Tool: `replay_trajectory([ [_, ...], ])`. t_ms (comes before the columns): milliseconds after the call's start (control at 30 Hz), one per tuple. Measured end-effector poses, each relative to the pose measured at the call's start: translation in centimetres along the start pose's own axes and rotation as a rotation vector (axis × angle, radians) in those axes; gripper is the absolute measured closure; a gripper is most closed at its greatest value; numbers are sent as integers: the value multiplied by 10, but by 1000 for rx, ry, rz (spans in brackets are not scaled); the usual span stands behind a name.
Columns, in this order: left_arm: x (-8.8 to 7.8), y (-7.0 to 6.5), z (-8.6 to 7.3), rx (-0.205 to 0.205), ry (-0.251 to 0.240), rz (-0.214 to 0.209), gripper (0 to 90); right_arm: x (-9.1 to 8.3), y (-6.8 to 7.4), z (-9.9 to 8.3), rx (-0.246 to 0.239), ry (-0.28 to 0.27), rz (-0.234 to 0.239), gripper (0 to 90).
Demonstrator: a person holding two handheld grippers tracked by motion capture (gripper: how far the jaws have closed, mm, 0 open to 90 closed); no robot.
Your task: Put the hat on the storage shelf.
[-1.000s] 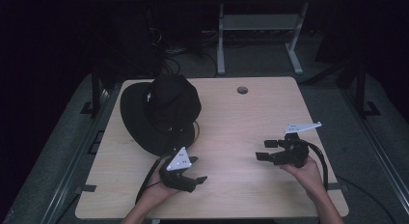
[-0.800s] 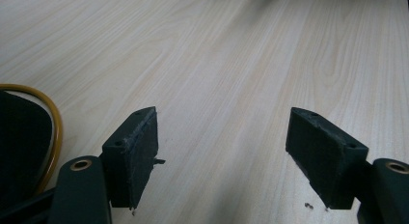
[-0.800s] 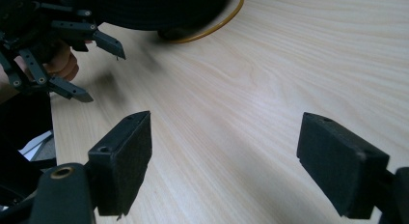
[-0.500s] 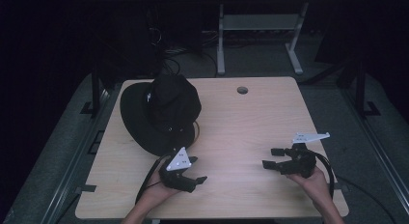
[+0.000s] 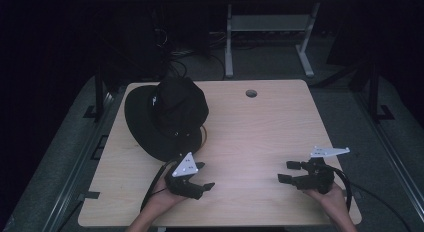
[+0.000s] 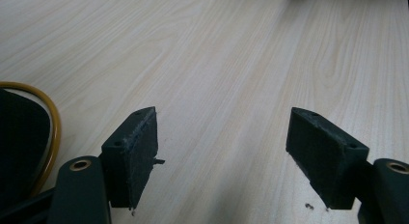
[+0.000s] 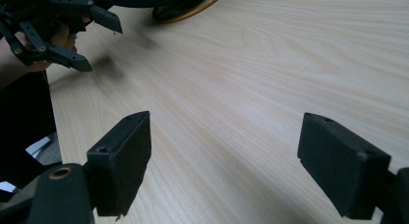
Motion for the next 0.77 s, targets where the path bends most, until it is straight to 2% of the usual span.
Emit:
replay_trajectory([
  [433,0,-2,-1,-6,-3,-12,264,-8,5,-19,5,-38,-2,186],
  [733,1,-3,-1,-6,1,-12,264,-18,14,-37,6,-83,-22,177],
  [767,1,-2,-1,-7,-1,-13,264,-20,14,-39,4,-93,-37,176],
])
Point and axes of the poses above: each handheld gripper's, and its own axes: x roughly forward along the jaws, z roughly out of its top, y roughly to its left, the point moved 4 cm from there along x, roughly forward along the jaws, and after that the axes turned 12 degrees about y, right-handed, at the moved point
